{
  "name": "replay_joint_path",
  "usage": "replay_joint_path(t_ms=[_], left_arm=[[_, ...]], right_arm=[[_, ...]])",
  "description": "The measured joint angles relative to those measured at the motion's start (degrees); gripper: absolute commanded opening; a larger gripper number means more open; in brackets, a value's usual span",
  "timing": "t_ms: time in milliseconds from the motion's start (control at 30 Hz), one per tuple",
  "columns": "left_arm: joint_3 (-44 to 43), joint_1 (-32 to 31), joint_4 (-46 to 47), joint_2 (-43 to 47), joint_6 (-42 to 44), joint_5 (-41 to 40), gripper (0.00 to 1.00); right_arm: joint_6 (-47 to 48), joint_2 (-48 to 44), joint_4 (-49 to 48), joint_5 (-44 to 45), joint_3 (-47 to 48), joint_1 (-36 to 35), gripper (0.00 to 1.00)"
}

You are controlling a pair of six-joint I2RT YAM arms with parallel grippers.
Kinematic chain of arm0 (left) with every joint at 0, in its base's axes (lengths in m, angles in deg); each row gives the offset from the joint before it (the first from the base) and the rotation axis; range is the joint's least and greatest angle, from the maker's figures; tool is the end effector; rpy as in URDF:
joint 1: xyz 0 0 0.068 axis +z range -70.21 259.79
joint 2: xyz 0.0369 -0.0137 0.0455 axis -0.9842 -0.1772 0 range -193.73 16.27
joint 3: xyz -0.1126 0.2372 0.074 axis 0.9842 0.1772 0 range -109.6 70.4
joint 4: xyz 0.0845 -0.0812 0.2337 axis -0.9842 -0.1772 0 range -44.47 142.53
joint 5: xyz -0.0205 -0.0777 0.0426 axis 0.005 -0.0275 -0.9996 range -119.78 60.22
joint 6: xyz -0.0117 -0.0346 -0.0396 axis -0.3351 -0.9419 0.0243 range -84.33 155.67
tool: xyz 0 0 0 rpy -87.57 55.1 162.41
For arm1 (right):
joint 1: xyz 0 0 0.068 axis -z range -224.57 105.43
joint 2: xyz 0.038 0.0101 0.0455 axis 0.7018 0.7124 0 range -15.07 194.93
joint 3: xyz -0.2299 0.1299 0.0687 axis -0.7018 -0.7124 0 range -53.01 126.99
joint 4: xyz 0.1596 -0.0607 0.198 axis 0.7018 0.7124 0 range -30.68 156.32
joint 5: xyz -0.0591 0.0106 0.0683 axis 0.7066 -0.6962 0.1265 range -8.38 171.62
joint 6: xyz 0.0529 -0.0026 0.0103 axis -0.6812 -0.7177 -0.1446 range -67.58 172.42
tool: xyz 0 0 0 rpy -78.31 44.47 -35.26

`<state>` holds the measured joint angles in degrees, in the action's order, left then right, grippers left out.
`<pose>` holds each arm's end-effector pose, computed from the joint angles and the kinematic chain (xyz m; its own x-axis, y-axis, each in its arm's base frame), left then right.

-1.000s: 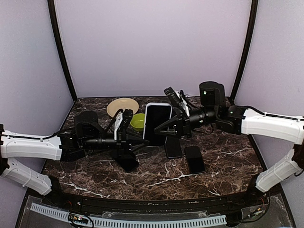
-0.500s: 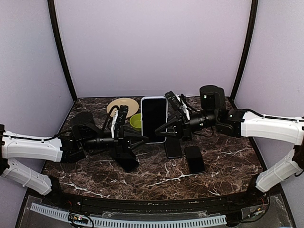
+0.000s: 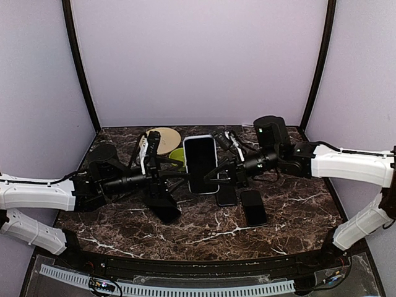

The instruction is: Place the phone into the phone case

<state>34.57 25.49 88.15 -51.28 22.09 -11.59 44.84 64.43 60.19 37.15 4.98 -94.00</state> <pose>0.1466 -0.2231 0.2872 -0.1853 -0.1245 -0.9748 0.9359 0.2800 -0.2136 0.1853 0.2546 0.3013 -0.3723 -0.2903 -0.8815 -0.9224 0.0104 0.3862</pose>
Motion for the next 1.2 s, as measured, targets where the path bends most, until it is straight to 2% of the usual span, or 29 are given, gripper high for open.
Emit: replay_joint_path(t_ms=[100,267,367,467,500,700,867,1067,1200], left_arm=[[-0.8,1.8,-6.4,1.8,-0.4,-7.4,0.70],[-2.3,6.0,-19.4,1.6,-2.8,-20.9,0.67],[-3.1,6.7,-24.7,-1.0,-4.5,-24.7,0.65],[-4.0,6.7,-28.4,-5.0,-5.8,-25.6,0.64],[-4.5,6.7,-29.5,-6.2,-6.2,-25.7,0.64],[-7.6,6.7,-34.1,-12.0,-7.2,-25.7,0.63],[-9.2,6.7,-35.9,-13.9,-7.2,-25.5,0.62],[-9.2,6.7,-37.5,-14.3,-7.0,-25.4,0.62],[-9.3,6.7,-38.3,-14.3,-6.3,-26.1,0.62]], right_arm=[[-1.0,3.7,5.6,1.4,1.6,1.1,0.00],[-3.8,15.4,12.6,3.3,6.1,1.8,0.00],[-5.7,22.3,15.0,3.8,8.9,1.9,0.00],[-7.1,28.0,16.9,4.5,11.8,2.1,0.02],[-7.6,29.5,17.3,4.7,12.6,2.2,0.09],[-9.2,34.7,20.6,9.6,16.9,3.1,0.27],[-9.1,36.0,24.0,19.9,20.5,3.2,0.44],[-9.2,35.9,26.5,32.8,21.7,2.4,0.45],[-7.8,34.2,27.9,43.9,21.9,-1.5,0.35]])
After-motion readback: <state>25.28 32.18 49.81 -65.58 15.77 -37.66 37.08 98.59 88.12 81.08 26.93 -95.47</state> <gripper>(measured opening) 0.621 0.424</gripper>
